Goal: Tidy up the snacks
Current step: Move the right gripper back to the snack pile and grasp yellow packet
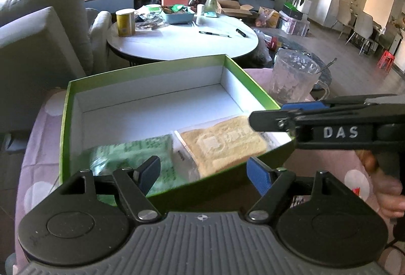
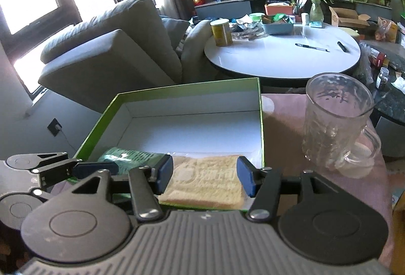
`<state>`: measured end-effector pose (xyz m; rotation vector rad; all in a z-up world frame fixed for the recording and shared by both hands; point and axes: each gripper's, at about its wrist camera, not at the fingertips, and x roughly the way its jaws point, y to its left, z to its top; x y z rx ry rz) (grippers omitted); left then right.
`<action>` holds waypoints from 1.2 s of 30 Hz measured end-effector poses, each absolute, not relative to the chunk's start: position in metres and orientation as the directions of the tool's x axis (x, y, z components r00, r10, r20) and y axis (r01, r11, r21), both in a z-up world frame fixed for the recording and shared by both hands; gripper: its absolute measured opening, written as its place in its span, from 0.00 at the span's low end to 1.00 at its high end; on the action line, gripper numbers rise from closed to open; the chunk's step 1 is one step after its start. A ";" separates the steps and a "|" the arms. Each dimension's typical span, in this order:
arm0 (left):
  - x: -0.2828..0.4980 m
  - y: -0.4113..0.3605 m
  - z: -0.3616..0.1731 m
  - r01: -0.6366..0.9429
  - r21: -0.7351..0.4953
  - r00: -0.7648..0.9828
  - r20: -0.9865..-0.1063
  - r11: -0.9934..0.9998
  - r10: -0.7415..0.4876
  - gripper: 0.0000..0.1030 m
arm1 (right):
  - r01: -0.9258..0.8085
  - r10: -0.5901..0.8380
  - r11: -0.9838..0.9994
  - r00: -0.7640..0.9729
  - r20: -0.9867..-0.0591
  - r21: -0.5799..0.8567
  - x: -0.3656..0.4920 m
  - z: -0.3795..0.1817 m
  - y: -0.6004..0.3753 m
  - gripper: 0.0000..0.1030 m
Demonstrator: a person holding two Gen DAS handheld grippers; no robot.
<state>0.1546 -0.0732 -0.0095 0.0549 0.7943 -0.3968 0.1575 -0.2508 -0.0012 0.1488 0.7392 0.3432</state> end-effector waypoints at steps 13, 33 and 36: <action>0.095 -0.034 -0.009 0.360 -0.085 0.663 -0.678 0.929 -0.319 0.74 | -0.307 0.397 0.918 0.679 -0.617 0.253 0.125 0.006 -0.240 0.45; 0.028 0.017 -0.025 0.300 -0.086 0.675 -0.684 0.950 -0.276 0.74 | -0.495 0.467 0.855 0.606 -0.644 0.154 0.041 0.001 -0.207 0.60; 0.024 0.025 -0.024 0.279 -0.097 0.686 -0.677 0.955 -0.269 0.74 | -0.550 0.495 0.822 0.567 -0.658 0.145 0.025 -0.005 -0.201 0.63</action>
